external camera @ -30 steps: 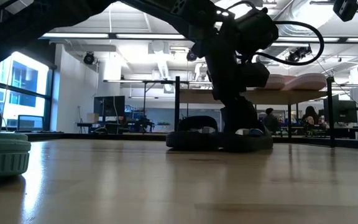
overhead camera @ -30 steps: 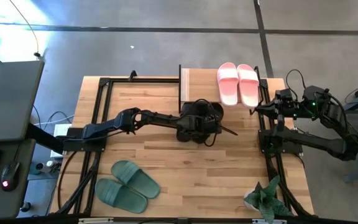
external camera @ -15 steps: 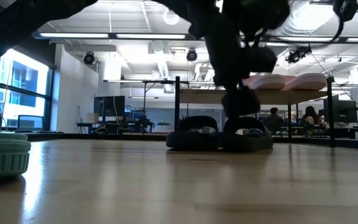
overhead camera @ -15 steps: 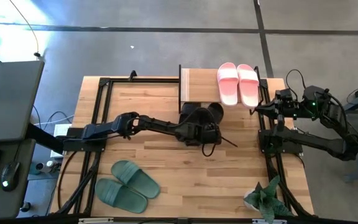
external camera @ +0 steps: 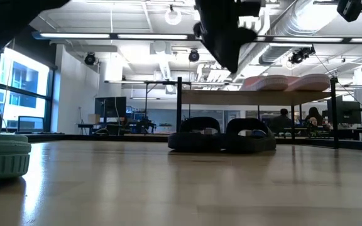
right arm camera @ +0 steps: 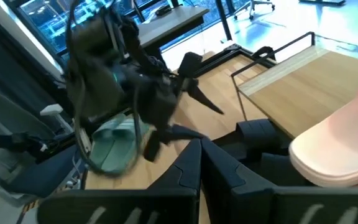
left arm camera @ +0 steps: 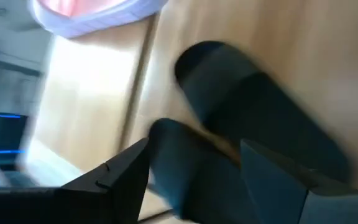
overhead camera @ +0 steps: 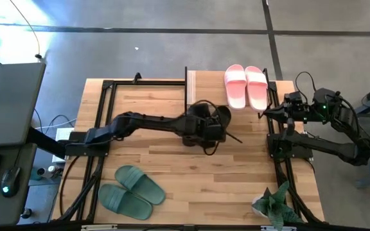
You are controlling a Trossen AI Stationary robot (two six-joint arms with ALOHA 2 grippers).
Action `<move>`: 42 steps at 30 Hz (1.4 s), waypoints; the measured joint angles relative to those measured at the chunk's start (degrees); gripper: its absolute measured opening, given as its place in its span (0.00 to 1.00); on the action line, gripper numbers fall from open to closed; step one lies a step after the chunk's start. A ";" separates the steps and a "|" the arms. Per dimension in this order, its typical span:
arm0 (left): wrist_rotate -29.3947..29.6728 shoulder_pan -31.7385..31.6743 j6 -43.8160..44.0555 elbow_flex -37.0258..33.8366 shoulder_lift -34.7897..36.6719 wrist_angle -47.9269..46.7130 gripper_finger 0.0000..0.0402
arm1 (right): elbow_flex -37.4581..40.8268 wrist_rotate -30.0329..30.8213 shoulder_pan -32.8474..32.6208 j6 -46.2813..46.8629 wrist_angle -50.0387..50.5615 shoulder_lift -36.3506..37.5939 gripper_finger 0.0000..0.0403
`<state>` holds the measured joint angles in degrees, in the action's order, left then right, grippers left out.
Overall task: Pick and place slides into the shelf
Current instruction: Adjust the black slides
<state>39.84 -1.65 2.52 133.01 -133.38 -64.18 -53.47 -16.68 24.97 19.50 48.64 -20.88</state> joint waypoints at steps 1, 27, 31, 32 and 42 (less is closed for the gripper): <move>-2.44 0.11 1.35 -0.02 1.50 -2.15 0.56 | 0.00 -0.35 0.00 -0.01 0.02 0.00 0.00; -25.99 4.15 6.96 -0.40 32.35 -18.57 0.02 | 0.00 -0.27 -0.02 -1.45 3.50 0.00 0.00; -29.99 4.35 7.53 -7.51 35.55 -13.71 0.05 | 0.00 -0.25 0.00 -1.50 4.05 0.00 0.00; -32.12 4.34 8.02 -11.16 36.85 -11.19 0.05 | 0.00 -0.26 0.00 -1.48 4.55 0.00 0.00; -43.61 3.40 15.75 -62.24 51.60 29.20 0.02 | -0.02 0.24 -0.02 -0.42 7.13 -0.63 0.00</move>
<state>-3.77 1.75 18.27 70.77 -81.78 -34.98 -53.49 -16.45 24.95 19.08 55.77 -21.51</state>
